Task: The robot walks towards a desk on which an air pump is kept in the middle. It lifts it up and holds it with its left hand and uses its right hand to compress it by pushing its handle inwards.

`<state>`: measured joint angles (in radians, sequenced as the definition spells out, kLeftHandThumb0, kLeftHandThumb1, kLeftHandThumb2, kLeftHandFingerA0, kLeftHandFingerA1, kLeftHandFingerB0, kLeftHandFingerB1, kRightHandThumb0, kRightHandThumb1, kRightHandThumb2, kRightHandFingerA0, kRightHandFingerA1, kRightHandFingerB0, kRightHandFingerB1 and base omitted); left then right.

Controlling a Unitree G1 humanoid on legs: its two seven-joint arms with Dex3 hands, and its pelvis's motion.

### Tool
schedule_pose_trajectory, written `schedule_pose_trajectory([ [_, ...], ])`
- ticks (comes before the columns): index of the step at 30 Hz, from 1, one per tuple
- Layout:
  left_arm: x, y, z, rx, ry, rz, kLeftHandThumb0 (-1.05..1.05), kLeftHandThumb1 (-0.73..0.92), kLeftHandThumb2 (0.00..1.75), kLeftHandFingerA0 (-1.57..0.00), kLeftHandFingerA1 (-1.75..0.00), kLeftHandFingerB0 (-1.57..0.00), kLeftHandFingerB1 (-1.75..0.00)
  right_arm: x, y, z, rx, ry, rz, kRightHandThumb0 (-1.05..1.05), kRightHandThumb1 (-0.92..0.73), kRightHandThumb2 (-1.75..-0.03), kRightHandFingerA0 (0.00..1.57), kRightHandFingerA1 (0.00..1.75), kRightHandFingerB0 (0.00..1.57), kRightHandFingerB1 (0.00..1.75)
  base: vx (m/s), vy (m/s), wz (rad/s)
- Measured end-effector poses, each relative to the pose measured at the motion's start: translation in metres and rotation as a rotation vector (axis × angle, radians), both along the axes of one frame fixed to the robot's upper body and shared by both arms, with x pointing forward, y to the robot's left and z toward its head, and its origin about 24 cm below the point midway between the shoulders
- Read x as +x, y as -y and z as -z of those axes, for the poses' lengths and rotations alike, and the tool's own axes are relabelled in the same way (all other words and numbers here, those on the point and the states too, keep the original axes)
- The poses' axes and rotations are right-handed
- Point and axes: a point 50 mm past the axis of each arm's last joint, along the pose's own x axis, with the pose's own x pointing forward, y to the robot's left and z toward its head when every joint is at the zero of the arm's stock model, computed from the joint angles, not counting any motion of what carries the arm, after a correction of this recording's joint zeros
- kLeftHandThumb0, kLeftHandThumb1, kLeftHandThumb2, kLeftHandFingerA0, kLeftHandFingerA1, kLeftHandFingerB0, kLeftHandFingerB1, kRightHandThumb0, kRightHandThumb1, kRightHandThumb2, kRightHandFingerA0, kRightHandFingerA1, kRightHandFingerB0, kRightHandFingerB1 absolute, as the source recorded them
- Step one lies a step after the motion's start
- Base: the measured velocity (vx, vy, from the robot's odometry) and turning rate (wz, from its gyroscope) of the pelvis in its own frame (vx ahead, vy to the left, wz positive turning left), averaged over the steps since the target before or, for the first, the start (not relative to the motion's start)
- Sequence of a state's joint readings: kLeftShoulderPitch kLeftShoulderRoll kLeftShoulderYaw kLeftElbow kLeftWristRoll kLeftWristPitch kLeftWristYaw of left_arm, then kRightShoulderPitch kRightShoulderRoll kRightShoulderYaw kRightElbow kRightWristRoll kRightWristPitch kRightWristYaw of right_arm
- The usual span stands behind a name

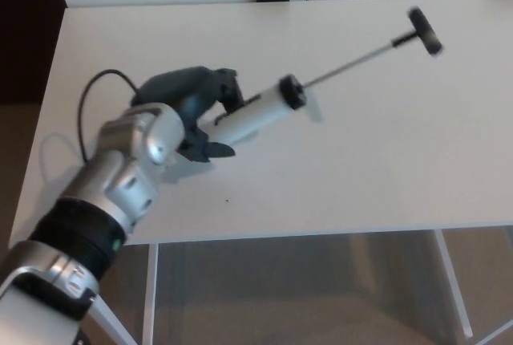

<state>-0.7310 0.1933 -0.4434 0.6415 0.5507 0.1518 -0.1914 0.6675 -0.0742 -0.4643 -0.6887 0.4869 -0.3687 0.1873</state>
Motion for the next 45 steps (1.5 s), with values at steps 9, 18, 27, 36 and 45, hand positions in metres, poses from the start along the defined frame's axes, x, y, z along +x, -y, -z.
schedule_pose_trajectory([
  [9,0.001,-0.018,-0.003,-0.034,-0.048,-0.013,-0.10,0.77,0.67,-0.84,-1.58,-0.61,-1.41,0.047,0.003,-0.034,-0.066,0.134,-0.072,-0.90,-0.76,-1.15,0.00,0.11,0.00,0.09,0.00,0.000,0.00],
  [18,-0.003,-0.019,-0.003,0.036,-0.037,0.039,-0.10,0.76,0.58,-0.72,-1.71,-0.50,-1.48,0.097,0.006,-0.053,-0.081,0.176,-0.128,-0.85,-0.74,-0.98,0.00,0.13,0.00,0.12,0.00,0.000,0.00],
  [27,-0.016,-0.020,0.002,0.204,-0.004,0.171,-0.18,0.77,0.58,-0.63,-1.66,-0.58,-1.08,0.160,0.013,-0.051,-0.043,0.026,-0.165,-0.81,-0.78,-1.13,0.00,0.18,0.00,0.17,0.00,0.000,0.00],
  [36,-0.027,-0.026,0.004,0.326,0.024,0.272,-0.25,0.75,0.51,-0.65,-1.70,-0.44,-1.36,0.206,0.001,-0.023,-0.012,-0.209,-0.228,-0.83,-0.75,-1.13,0.00,0.17,0.00,0.16,0.00,0.000,0.00],
  [45,-0.037,-0.030,0.011,0.377,0.028,0.346,-0.20,0.73,0.61,-0.66,-1.58,-0.58,-1.11,0.222,-0.015,0.023,0.015,-0.448,-0.282,-0.84,-0.75,-1.12,0.00,0.14,0.00,0.13,0.00,0.000,0.00],
])
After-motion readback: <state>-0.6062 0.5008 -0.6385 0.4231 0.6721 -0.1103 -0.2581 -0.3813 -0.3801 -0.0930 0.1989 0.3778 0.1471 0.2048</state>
